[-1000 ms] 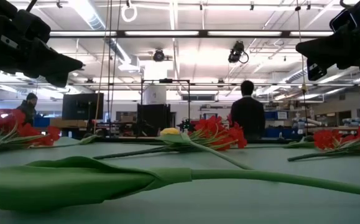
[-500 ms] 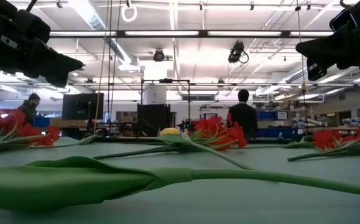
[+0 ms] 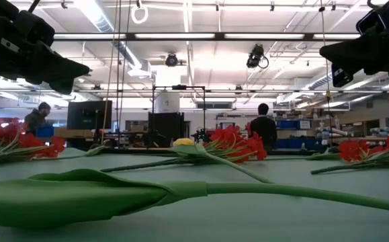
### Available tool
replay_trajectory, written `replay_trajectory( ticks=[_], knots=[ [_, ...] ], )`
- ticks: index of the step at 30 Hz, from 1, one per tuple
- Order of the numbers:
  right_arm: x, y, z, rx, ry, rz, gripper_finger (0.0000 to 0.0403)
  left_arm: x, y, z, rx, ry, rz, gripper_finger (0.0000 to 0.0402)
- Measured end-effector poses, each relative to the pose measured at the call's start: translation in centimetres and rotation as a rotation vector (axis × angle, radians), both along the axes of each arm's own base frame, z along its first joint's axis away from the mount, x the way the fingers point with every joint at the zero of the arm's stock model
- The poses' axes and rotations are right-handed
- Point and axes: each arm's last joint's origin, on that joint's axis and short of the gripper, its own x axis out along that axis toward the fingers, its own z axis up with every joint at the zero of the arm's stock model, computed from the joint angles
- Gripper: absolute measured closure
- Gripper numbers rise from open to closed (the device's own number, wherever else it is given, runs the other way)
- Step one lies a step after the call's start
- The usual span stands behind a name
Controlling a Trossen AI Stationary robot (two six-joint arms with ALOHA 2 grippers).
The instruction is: Sort flowers into vase by color
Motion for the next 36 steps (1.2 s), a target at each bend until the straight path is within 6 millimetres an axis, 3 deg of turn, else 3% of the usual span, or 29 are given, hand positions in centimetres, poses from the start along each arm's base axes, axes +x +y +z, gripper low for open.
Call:
replay_trajectory(
  ticks=[27,31,36],
  knots=[
    [0.0,0.0,0.0,0.0,0.0,0.0,0.038,0.0,0.01,0.01,0.0,0.0,0.003,0.0397],
    [0.0,0.0,-0.01,0.0,0.0,0.0,0.038,-0.04,0.53,0.2,0.007,-0.021,0.175,0.0397],
    [0.0,0.0,0.0,0.0,-0.001,0.0,0.038,-0.05,0.54,0.22,0.007,-0.023,0.183,0.0397]
  ],
)
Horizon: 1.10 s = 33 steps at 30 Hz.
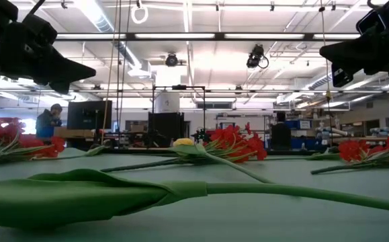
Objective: Sort flowers into vase by color
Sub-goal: Put the bottom right red flowers into the yellow flower vase
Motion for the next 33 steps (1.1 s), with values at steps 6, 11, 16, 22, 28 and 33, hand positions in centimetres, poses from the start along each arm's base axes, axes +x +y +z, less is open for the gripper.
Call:
replay_trajectory(
  ticks=[6,11,16,22,28,33],
  knots=[
    [0.0,0.0,0.1,-0.001,-0.006,0.0,0.038,0.0,0.0,0.0,0.0,0.0,0.001,0.0397],
    [0.0,0.0,0.2,-0.053,-0.018,-0.018,0.038,0.0,0.0,0.0,0.0,0.0,0.001,0.0397],
    [0.0,0.0,0.2,-0.047,-0.02,-0.019,0.038,0.0,0.0,0.0,0.0,0.0,0.001,0.0397],
    [-0.4,-0.1,2.0,-0.045,-0.215,-0.065,0.038,0.0,0.0,0.0,-0.001,-0.001,0.002,0.0397],
    [-0.9,-0.6,3.3,0.333,-0.382,-0.141,0.038,0.0,0.0,1.0,-0.014,-0.107,0.001,0.0397],
    [-1.0,-1.2,3.2,0.567,-0.443,-0.306,0.038,-0.2,0.0,2.3,-0.151,-0.269,-0.013,0.0397]
  ],
)
